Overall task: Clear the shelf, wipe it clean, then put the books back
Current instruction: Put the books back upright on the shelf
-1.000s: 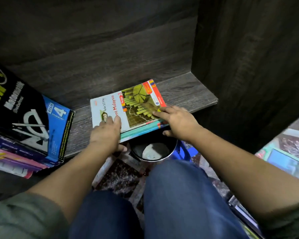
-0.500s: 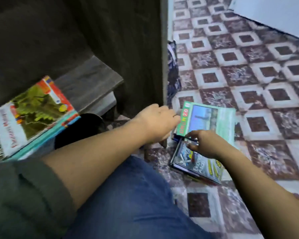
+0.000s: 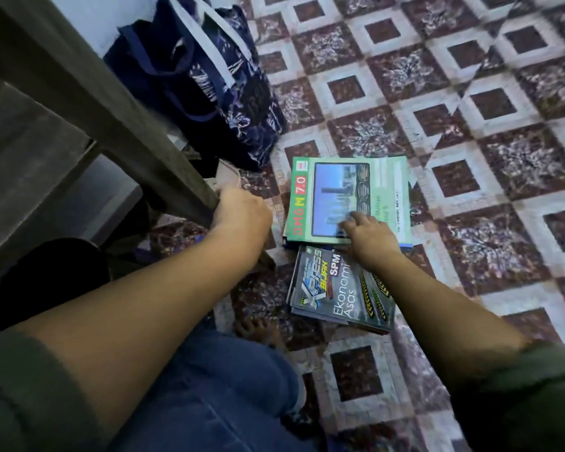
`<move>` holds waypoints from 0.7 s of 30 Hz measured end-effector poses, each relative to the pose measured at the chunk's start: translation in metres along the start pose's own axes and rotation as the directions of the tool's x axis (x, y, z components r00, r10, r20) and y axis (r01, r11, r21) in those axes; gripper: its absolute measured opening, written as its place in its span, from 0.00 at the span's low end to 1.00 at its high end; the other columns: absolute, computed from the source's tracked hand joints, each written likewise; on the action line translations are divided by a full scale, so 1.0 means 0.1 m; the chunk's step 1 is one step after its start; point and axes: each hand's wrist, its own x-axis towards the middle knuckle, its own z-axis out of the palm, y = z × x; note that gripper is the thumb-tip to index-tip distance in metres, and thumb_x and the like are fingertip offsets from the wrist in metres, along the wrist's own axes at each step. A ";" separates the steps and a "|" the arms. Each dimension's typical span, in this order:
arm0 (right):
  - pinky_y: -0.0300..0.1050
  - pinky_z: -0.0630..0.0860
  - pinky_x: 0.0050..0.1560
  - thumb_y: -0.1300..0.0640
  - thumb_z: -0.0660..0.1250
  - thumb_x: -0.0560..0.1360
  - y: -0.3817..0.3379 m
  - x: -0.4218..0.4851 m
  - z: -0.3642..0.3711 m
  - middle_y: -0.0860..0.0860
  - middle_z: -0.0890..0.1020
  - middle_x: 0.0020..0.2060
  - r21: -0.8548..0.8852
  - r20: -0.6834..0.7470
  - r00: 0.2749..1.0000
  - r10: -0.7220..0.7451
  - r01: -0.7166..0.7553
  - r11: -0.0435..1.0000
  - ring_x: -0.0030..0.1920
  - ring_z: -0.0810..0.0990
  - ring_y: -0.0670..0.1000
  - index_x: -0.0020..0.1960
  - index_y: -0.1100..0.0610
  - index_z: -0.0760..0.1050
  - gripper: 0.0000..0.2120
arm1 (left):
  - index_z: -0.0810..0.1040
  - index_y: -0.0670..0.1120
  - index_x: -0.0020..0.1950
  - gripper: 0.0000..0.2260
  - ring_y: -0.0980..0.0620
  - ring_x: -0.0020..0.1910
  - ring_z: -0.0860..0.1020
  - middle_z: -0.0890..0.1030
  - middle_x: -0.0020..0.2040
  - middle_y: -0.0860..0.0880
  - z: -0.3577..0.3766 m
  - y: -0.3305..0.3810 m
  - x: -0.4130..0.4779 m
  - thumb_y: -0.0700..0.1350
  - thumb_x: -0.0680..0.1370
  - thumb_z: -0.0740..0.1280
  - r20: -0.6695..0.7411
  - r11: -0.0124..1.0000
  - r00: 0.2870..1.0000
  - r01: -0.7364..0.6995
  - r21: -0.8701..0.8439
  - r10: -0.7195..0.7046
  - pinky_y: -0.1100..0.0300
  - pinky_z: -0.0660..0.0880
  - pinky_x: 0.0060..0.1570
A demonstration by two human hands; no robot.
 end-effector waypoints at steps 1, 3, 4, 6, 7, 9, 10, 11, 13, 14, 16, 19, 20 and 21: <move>0.55 0.66 0.69 0.48 0.69 0.75 0.02 0.07 0.04 0.56 0.61 0.74 -0.001 0.003 1.000 -0.006 0.006 1.000 0.71 0.64 0.58 0.73 0.50 0.61 0.30 | 0.75 0.44 0.63 0.13 0.45 0.62 0.76 0.77 0.63 0.47 0.00 0.01 0.00 0.36 0.81 0.58 0.002 1.000 1.000 0.027 0.002 -0.027 0.54 0.71 0.58; 0.56 0.61 0.72 0.44 0.70 0.74 0.06 0.18 0.13 0.56 0.56 0.76 -0.002 0.015 1.000 -0.009 0.009 1.000 0.75 0.57 0.59 0.76 0.48 0.54 0.37 | 0.75 0.44 0.63 0.14 0.45 0.62 0.76 0.77 0.63 0.47 -0.05 0.02 0.03 0.34 0.80 0.58 -0.020 0.996 0.997 0.074 -0.045 -0.075 0.54 0.72 0.55; 0.55 0.58 0.73 0.44 0.70 0.74 0.08 0.23 0.17 0.56 0.53 0.77 -0.007 0.018 1.000 -0.004 0.004 1.000 0.76 0.54 0.59 0.77 0.47 0.51 0.40 | 0.76 0.44 0.62 0.14 0.46 0.61 0.76 0.77 0.62 0.47 -0.05 0.02 0.03 0.34 0.80 0.58 -0.016 0.997 0.997 0.072 -0.040 -0.072 0.55 0.73 0.52; 0.55 0.58 0.72 0.45 0.72 0.73 0.10 0.30 0.19 0.56 0.51 0.78 -0.051 0.002 1.000 0.004 -0.004 0.999 0.76 0.52 0.60 0.78 0.48 0.48 0.44 | 0.76 0.44 0.61 0.13 0.46 0.60 0.77 0.77 0.60 0.47 -0.08 0.01 0.03 0.35 0.79 0.59 -0.002 0.997 0.998 0.060 -0.040 -0.060 0.55 0.73 0.48; 0.55 0.61 0.70 0.46 0.74 0.71 0.10 0.32 0.18 0.57 0.53 0.77 -0.084 -0.011 1.000 0.003 -0.004 0.996 0.75 0.54 0.60 0.77 0.48 0.48 0.45 | 0.76 0.44 0.62 0.13 0.46 0.60 0.77 0.77 0.60 0.47 -0.08 0.02 0.04 0.35 0.79 0.59 0.008 0.997 0.998 0.058 -0.048 -0.057 0.56 0.73 0.48; 0.55 0.67 0.65 0.45 0.76 0.68 0.09 0.35 0.15 0.57 0.57 0.74 -0.138 -0.020 1.000 -0.006 0.003 0.990 0.72 0.60 0.60 0.76 0.49 0.50 0.47 | 0.75 0.44 0.62 0.13 0.46 0.61 0.76 0.77 0.61 0.47 -0.09 0.02 0.04 0.36 0.80 0.59 -0.013 0.996 0.999 0.051 -0.072 -0.052 0.56 0.73 0.48; 0.55 0.70 0.63 0.45 0.76 0.67 0.09 0.37 0.14 0.57 0.58 0.73 -0.156 -0.019 1.000 -0.014 0.011 0.988 0.70 0.62 0.60 0.76 0.50 0.50 0.48 | 0.75 0.44 0.63 0.14 0.46 0.61 0.76 0.76 0.62 0.47 -0.09 0.02 0.04 0.36 0.80 0.59 -0.014 0.995 0.998 0.052 -0.081 -0.053 0.56 0.73 0.48; 0.54 0.72 0.62 0.44 0.76 0.67 0.10 0.38 0.13 0.57 0.58 0.73 -0.165 -0.014 1.000 -0.023 0.021 0.986 0.69 0.63 0.60 0.76 0.50 0.50 0.47 | 0.75 0.44 0.63 0.14 0.46 0.62 0.75 0.76 0.62 0.47 -0.10 0.02 0.04 0.35 0.80 0.58 0.006 0.995 0.998 0.064 -0.082 -0.064 0.56 0.72 0.47; 0.54 0.73 0.61 0.42 0.74 0.69 0.12 0.38 0.12 0.58 0.58 0.73 -0.167 -0.002 0.999 -0.041 0.040 0.985 0.69 0.63 0.60 0.76 0.50 0.50 0.47 | 0.75 0.44 0.63 0.14 0.46 0.63 0.75 0.76 0.63 0.47 -0.09 0.03 0.05 0.35 0.80 0.58 0.020 0.995 0.998 0.062 -0.079 -0.060 0.56 0.72 0.47; 0.54 0.74 0.60 0.41 0.73 0.70 0.14 0.38 0.12 0.57 0.58 0.73 -0.167 0.002 0.999 -0.053 0.052 0.985 0.69 0.63 0.60 0.76 0.50 0.49 0.46 | 0.75 0.44 0.63 0.14 0.46 0.63 0.75 0.76 0.63 0.47 -0.09 0.03 0.06 0.35 0.80 0.59 0.019 0.994 0.998 0.061 -0.087 -0.060 0.56 0.71 0.46; 0.53 0.74 0.60 0.40 0.68 0.73 0.18 0.36 0.11 0.58 0.56 0.75 -0.177 0.006 0.996 -0.085 0.084 0.981 0.70 0.63 0.60 0.77 0.50 0.48 0.42 | 0.76 0.44 0.63 0.14 0.46 0.63 0.75 0.76 0.63 0.47 -0.10 0.03 0.05 0.35 0.79 0.60 0.027 0.993 0.998 0.060 -0.100 -0.058 0.56 0.69 0.43; 0.53 0.73 0.61 0.40 0.61 0.78 0.21 0.34 0.06 0.59 0.52 0.77 -0.214 0.039 0.992 -0.120 0.125 0.969 0.73 0.61 0.61 0.79 0.52 0.46 0.38 | 0.76 0.44 0.61 0.14 0.46 0.61 0.76 0.77 0.62 0.47 -0.12 0.03 0.05 0.34 0.78 0.60 0.043 0.992 0.997 0.075 -0.103 -0.071 0.56 0.70 0.42; 0.54 0.73 0.60 0.40 0.59 0.78 0.21 0.35 0.05 0.61 0.52 0.77 -0.235 0.057 0.990 -0.127 0.137 0.962 0.73 0.62 0.62 0.79 0.54 0.45 0.37 | 0.76 0.44 0.61 0.13 0.46 0.61 0.76 0.77 0.61 0.47 -0.13 0.03 0.05 0.34 0.78 0.60 0.047 0.992 0.996 0.080 -0.094 -0.076 0.56 0.70 0.41; 0.54 0.74 0.59 0.40 0.57 0.79 0.18 0.36 0.03 0.63 0.52 0.77 -0.252 0.072 0.989 -0.130 0.144 0.957 0.72 0.63 0.64 0.78 0.55 0.46 0.36 | 0.76 0.44 0.61 0.13 0.46 0.61 0.76 0.77 0.62 0.47 -0.13 0.04 0.05 0.34 0.78 0.60 0.047 0.993 0.996 0.082 -0.091 -0.077 0.56 0.70 0.41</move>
